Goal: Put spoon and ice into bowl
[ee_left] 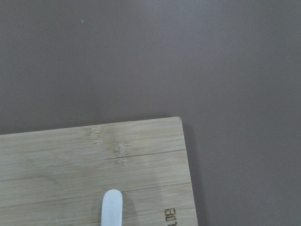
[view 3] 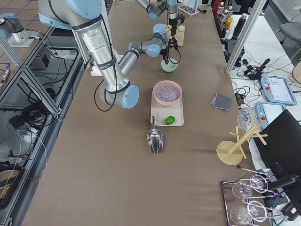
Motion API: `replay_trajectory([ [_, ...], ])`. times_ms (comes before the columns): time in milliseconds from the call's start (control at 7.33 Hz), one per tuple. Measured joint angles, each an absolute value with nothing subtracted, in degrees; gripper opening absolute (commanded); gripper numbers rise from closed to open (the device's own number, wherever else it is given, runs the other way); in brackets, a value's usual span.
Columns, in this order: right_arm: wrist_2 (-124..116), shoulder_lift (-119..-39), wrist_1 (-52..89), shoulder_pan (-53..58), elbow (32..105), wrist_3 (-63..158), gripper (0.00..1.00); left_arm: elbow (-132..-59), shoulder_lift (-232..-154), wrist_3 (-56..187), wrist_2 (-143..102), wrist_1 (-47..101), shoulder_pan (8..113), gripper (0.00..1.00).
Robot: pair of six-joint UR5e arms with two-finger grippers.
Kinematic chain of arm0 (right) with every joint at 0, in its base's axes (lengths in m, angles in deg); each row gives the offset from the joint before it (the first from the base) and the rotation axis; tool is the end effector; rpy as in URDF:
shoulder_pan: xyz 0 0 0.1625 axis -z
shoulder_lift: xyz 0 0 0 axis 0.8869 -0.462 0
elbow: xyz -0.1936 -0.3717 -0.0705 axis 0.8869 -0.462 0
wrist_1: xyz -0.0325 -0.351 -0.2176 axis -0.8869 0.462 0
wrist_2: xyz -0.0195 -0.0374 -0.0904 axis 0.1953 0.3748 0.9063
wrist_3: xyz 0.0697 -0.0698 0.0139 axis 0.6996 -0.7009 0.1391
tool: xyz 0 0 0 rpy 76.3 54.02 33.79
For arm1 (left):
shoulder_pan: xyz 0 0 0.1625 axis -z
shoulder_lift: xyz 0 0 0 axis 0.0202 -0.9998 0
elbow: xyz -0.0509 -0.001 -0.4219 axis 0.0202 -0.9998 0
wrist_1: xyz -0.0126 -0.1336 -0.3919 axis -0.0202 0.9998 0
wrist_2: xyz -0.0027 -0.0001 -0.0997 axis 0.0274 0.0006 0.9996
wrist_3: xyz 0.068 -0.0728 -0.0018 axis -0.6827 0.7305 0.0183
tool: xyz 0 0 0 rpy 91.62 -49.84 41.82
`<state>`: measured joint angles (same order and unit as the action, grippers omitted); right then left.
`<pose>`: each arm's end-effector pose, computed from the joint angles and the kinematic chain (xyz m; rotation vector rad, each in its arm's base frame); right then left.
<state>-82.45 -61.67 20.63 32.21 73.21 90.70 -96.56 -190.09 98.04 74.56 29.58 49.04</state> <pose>-0.5249 -0.4375 0.1916 0.3289 -0.9339 -0.1005 0.3553 -0.5256 0.4281 0.2780 0.8836 0.1134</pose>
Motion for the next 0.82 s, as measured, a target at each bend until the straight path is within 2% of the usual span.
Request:
replay_trajectory([
  [409, -76.1, -58.7, 19.2, 36.3, 69.4, 95.1, 0.00, -96.2, -189.8, 98.0, 74.5, 29.7, 49.0, 0.93],
  [545, -75.0, -58.6, 17.8, 36.8, 68.5, 96.5, 0.80, -96.1, -189.8, 98.0, 74.5, 29.7, 48.9, 0.93],
  [682, -74.6, -58.5, 17.1, 36.9, 68.2, 97.0, 1.00, -95.7, -189.9, 98.0, 74.5, 29.7, 48.8, 0.93],
  [818, -74.5, -58.4, 16.8, 36.8, 68.1, 97.3, 1.00, -95.1, -190.0, 98.0, 74.5, 29.6, 48.8, 0.87],
])
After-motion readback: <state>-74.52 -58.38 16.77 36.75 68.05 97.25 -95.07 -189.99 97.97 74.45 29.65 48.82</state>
